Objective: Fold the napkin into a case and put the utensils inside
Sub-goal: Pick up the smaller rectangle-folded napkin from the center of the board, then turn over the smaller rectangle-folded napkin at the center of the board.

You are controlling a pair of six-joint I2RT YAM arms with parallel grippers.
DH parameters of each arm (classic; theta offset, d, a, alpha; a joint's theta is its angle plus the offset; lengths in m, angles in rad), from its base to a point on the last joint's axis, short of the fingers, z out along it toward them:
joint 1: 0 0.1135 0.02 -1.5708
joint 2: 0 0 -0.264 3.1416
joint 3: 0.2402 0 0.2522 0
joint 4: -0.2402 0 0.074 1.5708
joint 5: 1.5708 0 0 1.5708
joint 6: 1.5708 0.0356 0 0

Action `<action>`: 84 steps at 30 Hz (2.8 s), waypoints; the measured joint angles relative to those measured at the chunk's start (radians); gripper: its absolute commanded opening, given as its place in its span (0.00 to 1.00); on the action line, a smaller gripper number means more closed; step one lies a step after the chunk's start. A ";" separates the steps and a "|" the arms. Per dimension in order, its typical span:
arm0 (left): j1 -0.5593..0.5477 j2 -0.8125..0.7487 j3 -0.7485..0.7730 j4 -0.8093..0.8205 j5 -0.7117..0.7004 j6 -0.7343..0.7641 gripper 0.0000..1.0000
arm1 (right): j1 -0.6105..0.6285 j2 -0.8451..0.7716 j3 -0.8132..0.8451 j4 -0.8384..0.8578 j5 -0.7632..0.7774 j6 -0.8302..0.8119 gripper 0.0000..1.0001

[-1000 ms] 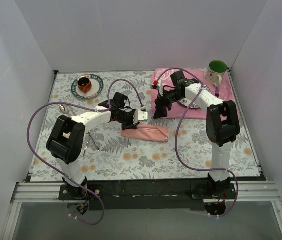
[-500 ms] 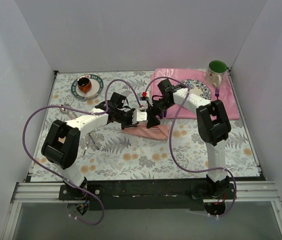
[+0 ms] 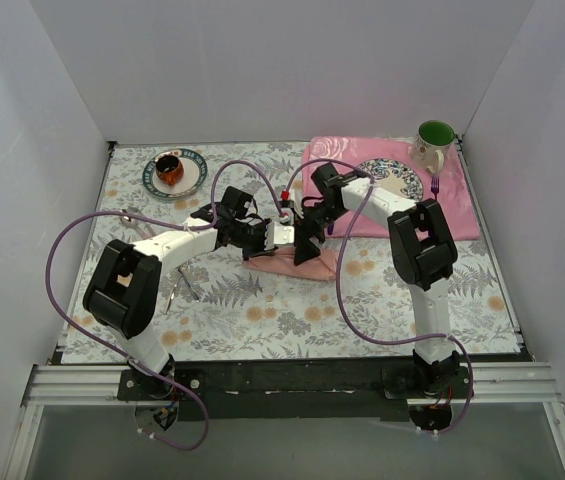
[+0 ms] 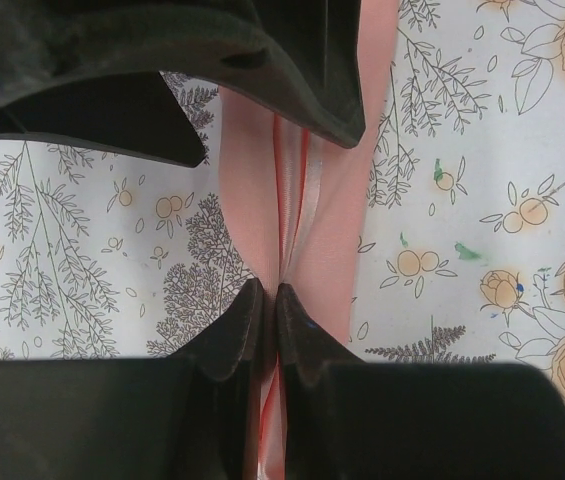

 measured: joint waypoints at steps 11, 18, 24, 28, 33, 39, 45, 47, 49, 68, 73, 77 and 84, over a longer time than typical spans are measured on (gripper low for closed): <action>0.000 0.000 0.000 -0.002 -0.002 -0.003 0.00 | 0.008 0.000 0.065 -0.031 0.007 0.002 0.82; 0.000 0.000 0.000 -0.004 -0.003 -0.013 0.00 | 0.033 -0.021 -0.060 0.063 0.098 0.019 0.67; 0.000 0.000 0.000 -0.004 -0.003 -0.019 0.00 | 0.040 -0.021 -0.062 0.087 0.133 0.027 0.35; 0.000 0.000 0.000 -0.004 -0.008 -0.026 0.02 | 0.043 -0.021 -0.060 0.090 0.138 0.025 0.12; 0.002 -0.006 0.000 -0.005 -0.016 -0.051 0.48 | 0.050 -0.021 -0.034 0.068 0.150 0.025 0.01; 0.013 -0.087 0.032 -0.077 -0.004 -0.148 0.98 | 0.054 -0.026 0.013 0.080 0.156 0.063 0.01; 0.082 -0.177 0.215 -0.265 0.116 -0.369 0.98 | 0.087 -0.099 0.069 0.236 0.225 0.154 0.01; 0.200 -0.209 0.294 -0.261 0.084 -0.486 0.98 | 0.093 -0.128 0.049 0.255 0.265 0.138 0.01; 0.350 -0.225 0.370 -0.238 0.049 -0.592 0.98 | 0.102 -0.145 0.016 0.285 0.322 0.130 0.01; 0.802 -0.200 0.401 -0.310 0.109 -0.976 0.98 | 0.330 -0.272 -0.470 0.762 0.830 0.018 0.01; 0.813 -0.188 0.399 -0.314 0.127 -0.994 0.98 | 0.409 -0.367 -0.632 0.908 0.933 -0.037 0.01; 0.812 -0.188 0.396 -0.313 0.134 -0.995 0.98 | 0.463 -0.389 -0.707 0.980 0.975 -0.068 0.08; 0.812 -0.188 0.391 -0.313 0.137 -0.995 0.98 | 0.533 -0.420 -0.810 1.056 1.018 -0.114 0.28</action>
